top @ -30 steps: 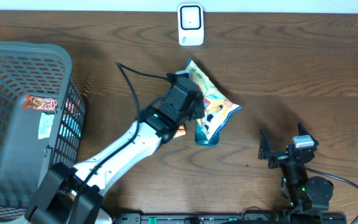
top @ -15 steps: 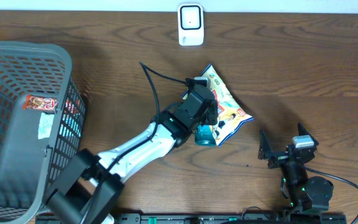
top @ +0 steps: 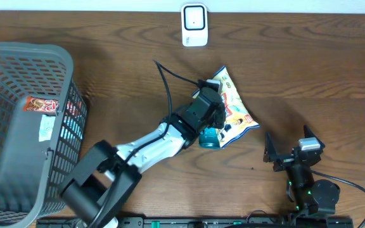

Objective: Scan the item barcode
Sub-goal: 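Carry the wipes bag over and lay it right of the bottle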

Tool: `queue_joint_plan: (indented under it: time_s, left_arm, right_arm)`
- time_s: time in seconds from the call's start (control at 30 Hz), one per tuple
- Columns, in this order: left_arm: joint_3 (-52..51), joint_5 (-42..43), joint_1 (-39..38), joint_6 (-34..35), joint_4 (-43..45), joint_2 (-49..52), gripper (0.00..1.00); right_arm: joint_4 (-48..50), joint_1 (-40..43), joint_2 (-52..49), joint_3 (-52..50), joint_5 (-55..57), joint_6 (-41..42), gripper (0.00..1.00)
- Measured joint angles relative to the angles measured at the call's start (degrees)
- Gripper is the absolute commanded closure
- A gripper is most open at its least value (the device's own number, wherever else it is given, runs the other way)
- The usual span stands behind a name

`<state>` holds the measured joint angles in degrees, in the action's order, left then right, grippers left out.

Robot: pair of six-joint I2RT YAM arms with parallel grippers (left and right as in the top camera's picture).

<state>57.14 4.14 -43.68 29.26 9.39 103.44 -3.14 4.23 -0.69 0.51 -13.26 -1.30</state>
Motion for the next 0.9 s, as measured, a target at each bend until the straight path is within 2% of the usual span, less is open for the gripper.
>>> queue_joint_plan:
  time_s: [0.3,0.5,0.53,0.57,0.6,0.63,0.7,0.9]
  left_arm:
    - [0.00,1.55,-0.22,-0.85,3.10,3.17,0.92]
    - [0.13,1.99,-0.22,-3.96,-0.81,3.17,0.92]
    - [0.15,1.92,-0.22,-4.31,-1.70,3.17,0.90]
    - [0.17,1.70,-0.22,-4.66,-2.54,3.17,0.71]
    - [0.17,1.36,-0.24,-4.90,-3.41,3.17,0.41]
    - [0.17,0.81,-0.24,-5.14,-4.24,3.17,0.20]
    - [0.17,0.02,-0.24,-5.44,-4.70,3.15,0.07]
    - [0.15,-3.61,-0.24,-5.79,-9.53,-2.43,0.03]
  right_arm:
    - [0.00,0.00,0.00,0.00,0.00,0.00,0.01]
    - [0.00,0.00,0.00,0.00,0.00,0.00,0.01]
    - [0.00,0.00,0.00,0.00,0.00,0.00,0.01]
    - [0.00,0.00,0.00,0.00,-0.02,0.00,0.01]
    - [0.00,-0.02,0.00,0.00,0.00,0.00,0.01]
    - [0.00,0.00,0.00,0.00,-0.02,0.00,0.01]
    - [0.00,0.00,0.00,0.00,0.00,0.00,0.01]
    - [-0.02,0.00,0.00,0.00,0.00,0.00,0.01]
